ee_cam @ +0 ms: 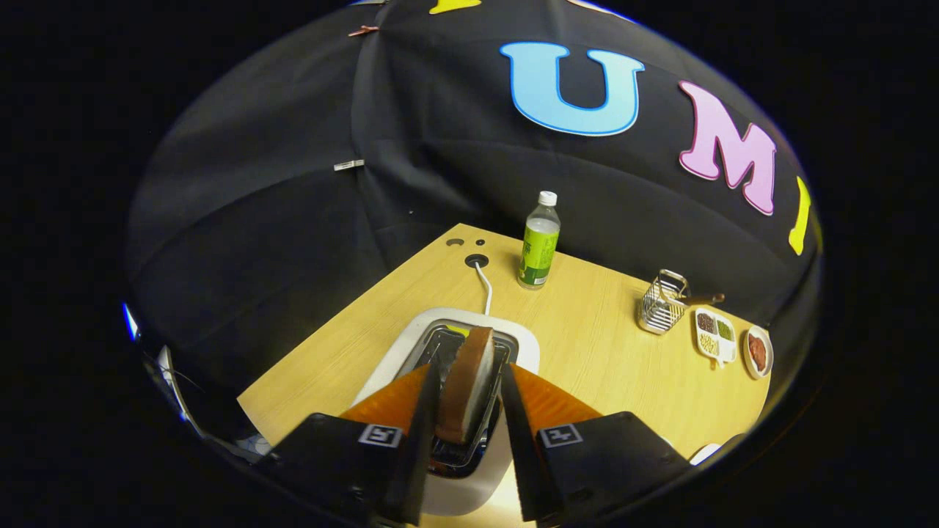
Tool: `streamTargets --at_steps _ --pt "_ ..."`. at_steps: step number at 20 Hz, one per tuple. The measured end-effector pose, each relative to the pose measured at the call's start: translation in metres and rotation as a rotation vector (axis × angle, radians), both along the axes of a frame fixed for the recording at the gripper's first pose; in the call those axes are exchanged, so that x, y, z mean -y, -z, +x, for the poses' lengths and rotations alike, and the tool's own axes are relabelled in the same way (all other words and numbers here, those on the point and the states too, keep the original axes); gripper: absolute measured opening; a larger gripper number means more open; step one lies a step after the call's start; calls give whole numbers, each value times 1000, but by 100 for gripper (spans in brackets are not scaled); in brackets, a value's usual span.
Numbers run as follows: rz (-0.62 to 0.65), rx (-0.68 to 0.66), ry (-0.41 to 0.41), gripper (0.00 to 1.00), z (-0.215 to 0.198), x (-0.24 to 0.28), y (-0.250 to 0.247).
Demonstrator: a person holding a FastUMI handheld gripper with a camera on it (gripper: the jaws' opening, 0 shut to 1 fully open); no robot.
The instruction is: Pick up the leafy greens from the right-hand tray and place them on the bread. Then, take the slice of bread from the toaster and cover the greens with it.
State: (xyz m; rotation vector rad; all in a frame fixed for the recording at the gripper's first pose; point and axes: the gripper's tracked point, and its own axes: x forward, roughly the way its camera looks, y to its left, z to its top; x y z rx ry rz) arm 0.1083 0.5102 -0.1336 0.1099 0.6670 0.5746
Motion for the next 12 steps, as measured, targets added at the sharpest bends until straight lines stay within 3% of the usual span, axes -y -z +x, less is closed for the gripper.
streamTargets --at_steps 3,12 --pt "32 -51 38 18 -1 1 2" --pt "117 -22 33 17 -16 11 -39"
